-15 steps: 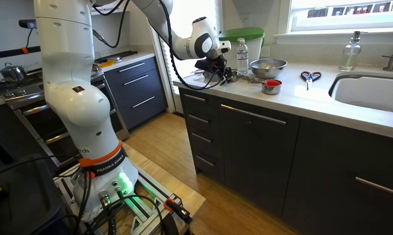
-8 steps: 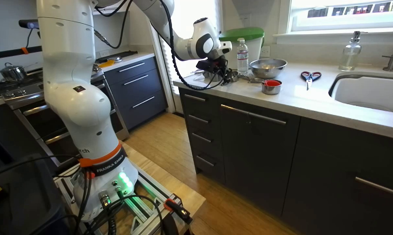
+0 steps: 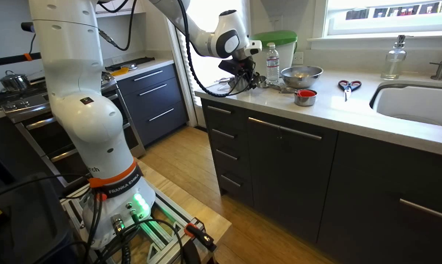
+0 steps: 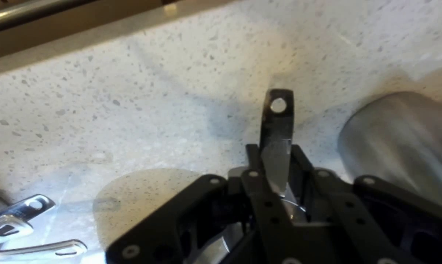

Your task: Pick up the silver measuring spoon to the right of the silver cup and put it in the far right silver measuring cup on the kitchen counter

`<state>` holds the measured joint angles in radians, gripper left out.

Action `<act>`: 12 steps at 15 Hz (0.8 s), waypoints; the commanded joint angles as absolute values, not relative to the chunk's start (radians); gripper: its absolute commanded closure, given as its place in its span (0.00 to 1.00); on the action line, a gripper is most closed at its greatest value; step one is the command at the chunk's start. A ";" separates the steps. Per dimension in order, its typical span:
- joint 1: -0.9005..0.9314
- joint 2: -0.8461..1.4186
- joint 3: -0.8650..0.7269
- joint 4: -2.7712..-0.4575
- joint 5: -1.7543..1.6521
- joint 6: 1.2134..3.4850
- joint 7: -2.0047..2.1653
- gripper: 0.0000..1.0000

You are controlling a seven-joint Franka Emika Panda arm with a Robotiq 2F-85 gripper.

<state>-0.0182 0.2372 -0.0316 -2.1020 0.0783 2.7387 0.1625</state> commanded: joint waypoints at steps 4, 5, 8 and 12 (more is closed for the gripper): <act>-0.090 0.066 -0.027 -2.141 0.265 2.404 0.024 0.94; -0.095 0.054 -0.043 -2.137 0.243 2.361 0.044 0.94; -0.111 0.040 -0.094 -2.119 0.150 2.294 0.147 0.94; -0.125 0.075 -0.141 -2.071 0.001 2.295 0.351 0.94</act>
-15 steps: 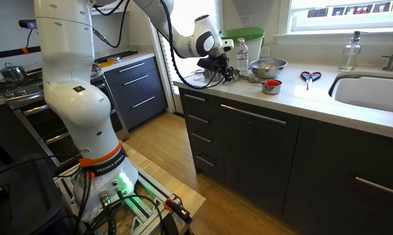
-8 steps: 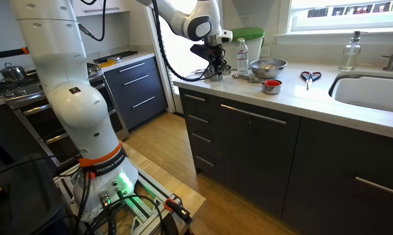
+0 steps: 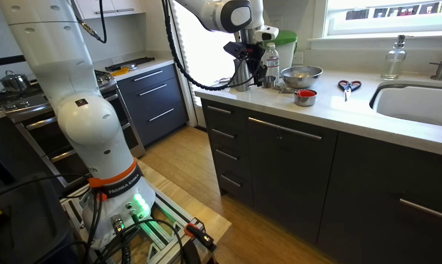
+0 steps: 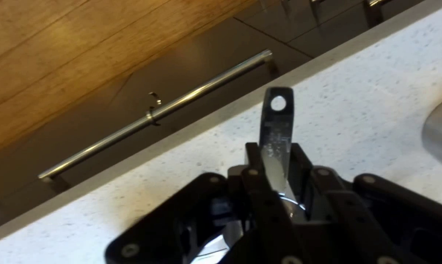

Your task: Pick up the silver measuring spoon to the right of the silver cup and put it in the far right silver measuring cup on the kitchen counter

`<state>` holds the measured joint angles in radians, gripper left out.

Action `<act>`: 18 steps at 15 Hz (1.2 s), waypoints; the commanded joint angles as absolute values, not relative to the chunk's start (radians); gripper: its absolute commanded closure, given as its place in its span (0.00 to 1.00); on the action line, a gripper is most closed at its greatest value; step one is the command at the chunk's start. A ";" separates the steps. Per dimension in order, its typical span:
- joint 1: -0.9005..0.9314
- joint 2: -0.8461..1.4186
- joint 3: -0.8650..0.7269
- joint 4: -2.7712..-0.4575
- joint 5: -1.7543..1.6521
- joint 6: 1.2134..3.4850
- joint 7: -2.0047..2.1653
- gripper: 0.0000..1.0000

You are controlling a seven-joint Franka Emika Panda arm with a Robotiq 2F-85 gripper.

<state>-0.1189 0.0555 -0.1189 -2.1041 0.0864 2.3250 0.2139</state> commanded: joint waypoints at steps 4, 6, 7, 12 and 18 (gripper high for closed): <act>-0.128 0.110 -0.164 -2.008 -0.042 2.258 0.500 0.94; -0.127 0.090 -0.161 -2.038 -0.019 2.287 0.452 0.78; -0.127 0.096 -0.162 -2.030 -0.019 2.286 0.462 0.78; -0.126 0.119 -0.169 -2.003 -0.030 2.281 0.510 0.94; -0.143 0.170 -0.194 -1.940 0.011 2.246 0.579 0.94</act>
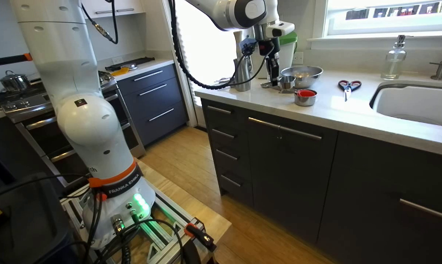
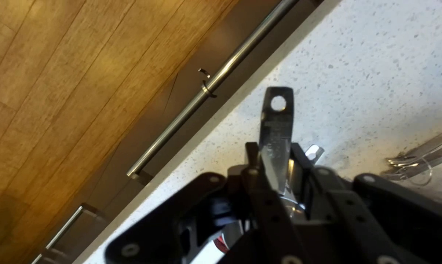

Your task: Pick up the silver measuring spoon to the right of the silver cup and put it in the far right silver measuring cup on the kitchen counter

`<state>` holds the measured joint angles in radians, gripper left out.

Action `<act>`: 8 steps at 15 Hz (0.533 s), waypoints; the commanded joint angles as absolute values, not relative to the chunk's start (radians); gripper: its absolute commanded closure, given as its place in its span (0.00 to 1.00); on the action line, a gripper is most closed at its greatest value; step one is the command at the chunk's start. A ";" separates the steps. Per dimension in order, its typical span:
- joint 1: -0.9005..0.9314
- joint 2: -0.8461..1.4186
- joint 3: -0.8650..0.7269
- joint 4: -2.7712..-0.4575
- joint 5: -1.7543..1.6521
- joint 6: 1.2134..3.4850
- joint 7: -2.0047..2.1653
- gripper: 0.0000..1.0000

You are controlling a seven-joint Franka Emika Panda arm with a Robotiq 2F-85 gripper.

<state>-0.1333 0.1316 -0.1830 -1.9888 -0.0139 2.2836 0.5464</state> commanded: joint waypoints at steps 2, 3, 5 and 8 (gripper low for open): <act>-0.149 0.191 -0.200 -1.915 0.031 2.240 0.587 0.94; -0.154 0.204 -0.200 -1.899 0.050 2.234 0.580 0.94; -0.163 0.230 -0.202 -1.863 0.087 2.223 0.568 0.94; -0.172 0.268 -0.208 -1.812 0.124 2.208 0.572 0.94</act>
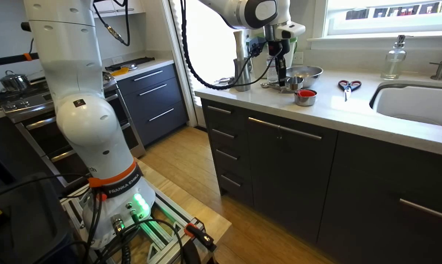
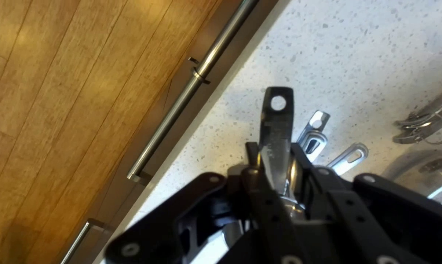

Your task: Pick up the silver measuring spoon to the right of the silver cup and put it in the far right silver measuring cup on the kitchen counter

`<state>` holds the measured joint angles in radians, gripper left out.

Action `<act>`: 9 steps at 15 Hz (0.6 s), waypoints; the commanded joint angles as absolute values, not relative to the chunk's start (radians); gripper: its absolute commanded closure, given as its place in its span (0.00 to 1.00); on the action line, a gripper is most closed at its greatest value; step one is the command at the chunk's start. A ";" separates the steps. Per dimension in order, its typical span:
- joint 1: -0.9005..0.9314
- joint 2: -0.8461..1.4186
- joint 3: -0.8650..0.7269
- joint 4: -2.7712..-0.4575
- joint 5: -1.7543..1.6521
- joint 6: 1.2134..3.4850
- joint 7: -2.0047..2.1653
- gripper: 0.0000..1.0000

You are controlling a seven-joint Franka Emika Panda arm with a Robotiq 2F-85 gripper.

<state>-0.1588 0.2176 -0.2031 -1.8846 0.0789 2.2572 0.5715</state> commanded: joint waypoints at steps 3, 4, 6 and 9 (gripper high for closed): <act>-0.182 0.310 -0.214 -1.760 0.155 2.186 0.575 0.94; -0.187 0.322 -0.213 -1.746 0.169 2.184 0.571 0.94; -0.195 0.349 -0.212 -1.716 0.193 2.173 0.569 0.94; -0.199 0.386 -0.212 -1.673 0.212 2.153 0.579 0.94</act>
